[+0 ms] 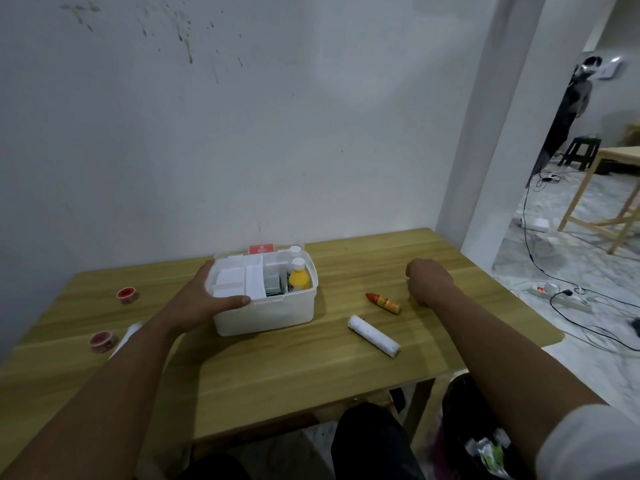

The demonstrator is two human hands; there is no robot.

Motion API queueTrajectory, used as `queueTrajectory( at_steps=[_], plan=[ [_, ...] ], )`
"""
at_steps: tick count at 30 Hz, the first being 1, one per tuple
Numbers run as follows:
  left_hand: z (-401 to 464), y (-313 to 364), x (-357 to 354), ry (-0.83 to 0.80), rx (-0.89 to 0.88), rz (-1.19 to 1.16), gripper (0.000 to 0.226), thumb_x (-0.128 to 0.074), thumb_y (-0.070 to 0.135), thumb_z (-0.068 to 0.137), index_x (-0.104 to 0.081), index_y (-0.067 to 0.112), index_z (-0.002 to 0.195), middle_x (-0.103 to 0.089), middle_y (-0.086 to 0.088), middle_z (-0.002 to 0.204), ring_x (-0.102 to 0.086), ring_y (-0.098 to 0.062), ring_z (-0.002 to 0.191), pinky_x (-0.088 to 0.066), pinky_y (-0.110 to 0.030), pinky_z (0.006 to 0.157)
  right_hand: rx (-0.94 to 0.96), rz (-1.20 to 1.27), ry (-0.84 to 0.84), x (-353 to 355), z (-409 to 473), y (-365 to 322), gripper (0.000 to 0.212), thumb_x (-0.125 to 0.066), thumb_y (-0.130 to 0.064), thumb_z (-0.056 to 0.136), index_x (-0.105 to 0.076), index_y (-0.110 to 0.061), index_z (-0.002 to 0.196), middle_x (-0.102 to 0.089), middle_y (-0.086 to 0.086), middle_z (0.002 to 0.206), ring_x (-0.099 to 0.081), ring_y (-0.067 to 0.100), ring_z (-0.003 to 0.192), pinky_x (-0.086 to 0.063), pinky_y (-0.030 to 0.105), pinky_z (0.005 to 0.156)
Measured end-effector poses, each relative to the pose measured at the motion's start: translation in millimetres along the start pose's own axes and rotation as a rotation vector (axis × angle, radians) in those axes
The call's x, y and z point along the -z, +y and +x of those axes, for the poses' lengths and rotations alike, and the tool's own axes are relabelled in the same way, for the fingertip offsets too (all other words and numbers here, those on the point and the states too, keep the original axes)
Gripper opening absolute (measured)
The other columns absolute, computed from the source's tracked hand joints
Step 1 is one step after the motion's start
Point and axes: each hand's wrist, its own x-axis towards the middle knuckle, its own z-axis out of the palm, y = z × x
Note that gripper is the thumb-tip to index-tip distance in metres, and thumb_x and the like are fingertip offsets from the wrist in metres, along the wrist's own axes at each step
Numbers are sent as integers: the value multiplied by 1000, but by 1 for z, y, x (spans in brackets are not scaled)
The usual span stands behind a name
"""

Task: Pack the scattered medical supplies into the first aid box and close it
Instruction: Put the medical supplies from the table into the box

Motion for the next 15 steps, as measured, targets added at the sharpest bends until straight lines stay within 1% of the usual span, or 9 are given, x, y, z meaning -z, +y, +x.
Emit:
queueTrajectory(
  at_steps=[3, 5, 7, 10, 12, 15],
  plan=[
    [1, -2, 0, -5, -1, -6, 138, -88, 77, 46, -27, 33, 161, -45, 7, 156, -48, -23, 135, -52, -54, 104, -8, 24, -12, -1, -1, 5, 25, -55, -6, 96, -62, -13, 119, -66, 10, 117, -63, 27, 102, -55, 36, 80],
    [1, -1, 0, 0, 1, 3, 140, -87, 79, 44, -26, 32, 162, -44, 5, 157, -47, -24, 136, -51, -53, 104, -10, 79, 7, 2, -2, 3, 21, -57, -12, 99, -60, -12, 120, -66, 11, 117, -62, 27, 102, -54, 37, 80],
    [0, 0, -1, 3, -4, 26, 146, -85, 83, 40, -26, 30, 162, -43, 5, 158, -46, -24, 136, -50, -52, 106, 25, 139, 28, 12, -3, -4, 26, -59, -22, 100, -60, -11, 123, -66, 13, 119, -62, 28, 104, -52, 37, 80],
    [0, 1, -1, 14, -10, 27, 142, -85, 78, 42, -27, 29, 162, -43, 4, 158, -46, -23, 136, -49, -48, 106, 116, 202, 27, 36, -11, -27, 36, -67, -29, 94, -63, -12, 125, -66, 11, 121, -64, 27, 107, -53, 37, 84],
    [1, 0, 0, 12, 9, 31, 141, -86, 77, 43, -26, 29, 162, -41, 3, 160, -45, -25, 137, -49, -52, 106, 161, 183, -72, 54, -22, -47, 39, -74, -23, 87, -65, -12, 123, -68, 10, 119, -67, 26, 102, -58, 38, 79],
    [3, -4, 2, 7, 28, 33, 144, -88, 80, 42, -25, 32, 162, -41, 5, 160, -45, -26, 138, -51, -55, 105, 186, 154, -331, 70, -45, -75, 37, -78, -4, 80, -70, -3, 116, -72, 14, 110, -74, 27, 87, -66, 41, 72]
  ],
)
